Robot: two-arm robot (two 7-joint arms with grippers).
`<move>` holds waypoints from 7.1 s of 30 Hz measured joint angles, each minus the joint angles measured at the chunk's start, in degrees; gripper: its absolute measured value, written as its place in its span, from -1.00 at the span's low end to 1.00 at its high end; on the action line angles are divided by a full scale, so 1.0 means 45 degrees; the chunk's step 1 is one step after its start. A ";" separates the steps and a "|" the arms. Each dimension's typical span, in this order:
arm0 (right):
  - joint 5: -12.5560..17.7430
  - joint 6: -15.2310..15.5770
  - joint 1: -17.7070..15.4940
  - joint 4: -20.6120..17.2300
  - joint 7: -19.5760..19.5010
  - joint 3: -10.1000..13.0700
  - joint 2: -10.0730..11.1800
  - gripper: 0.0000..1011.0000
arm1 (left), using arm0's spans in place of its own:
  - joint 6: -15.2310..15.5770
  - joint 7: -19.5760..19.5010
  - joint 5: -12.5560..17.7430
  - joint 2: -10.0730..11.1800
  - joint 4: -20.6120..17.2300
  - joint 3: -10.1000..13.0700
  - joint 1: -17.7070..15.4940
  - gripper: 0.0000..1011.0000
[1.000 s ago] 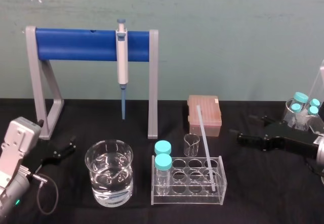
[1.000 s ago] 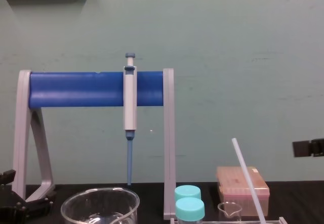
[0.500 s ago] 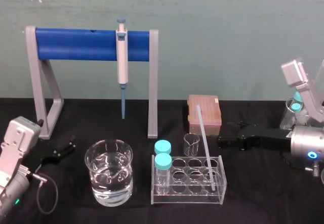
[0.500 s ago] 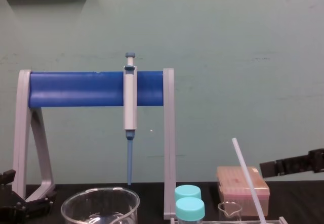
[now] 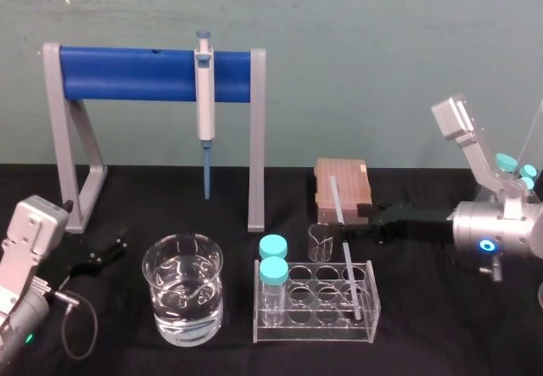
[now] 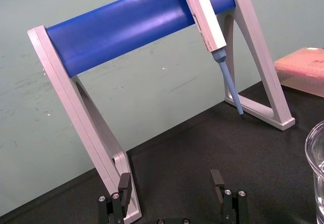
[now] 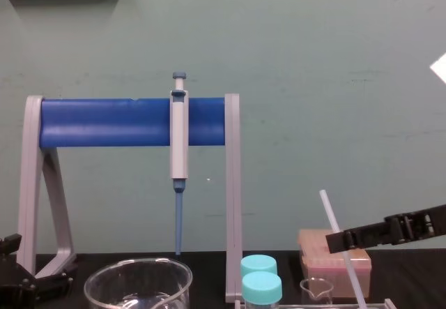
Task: Pick up the stirring rod with one hand, then place it down.
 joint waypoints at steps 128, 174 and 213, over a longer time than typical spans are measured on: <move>0.1440 -0.2891 -0.1815 -0.4413 -0.2196 0.1735 0.2222 -0.85 | 0.0000 0.0000 0.0000 0.0000 0.0001 0.0000 0.0000 0.99; 0.1440 -0.2874 -0.1801 -0.4404 -0.2180 0.1718 0.2221 -0.85 | 0.0000 0.0000 0.0000 0.0000 0.0001 0.0000 0.0000 0.99; 0.0888 -0.3057 -0.1632 -0.4332 -0.1959 0.1504 0.1774 -0.85 | 0.0000 0.0000 0.0000 0.0000 0.0001 0.0000 0.0000 0.99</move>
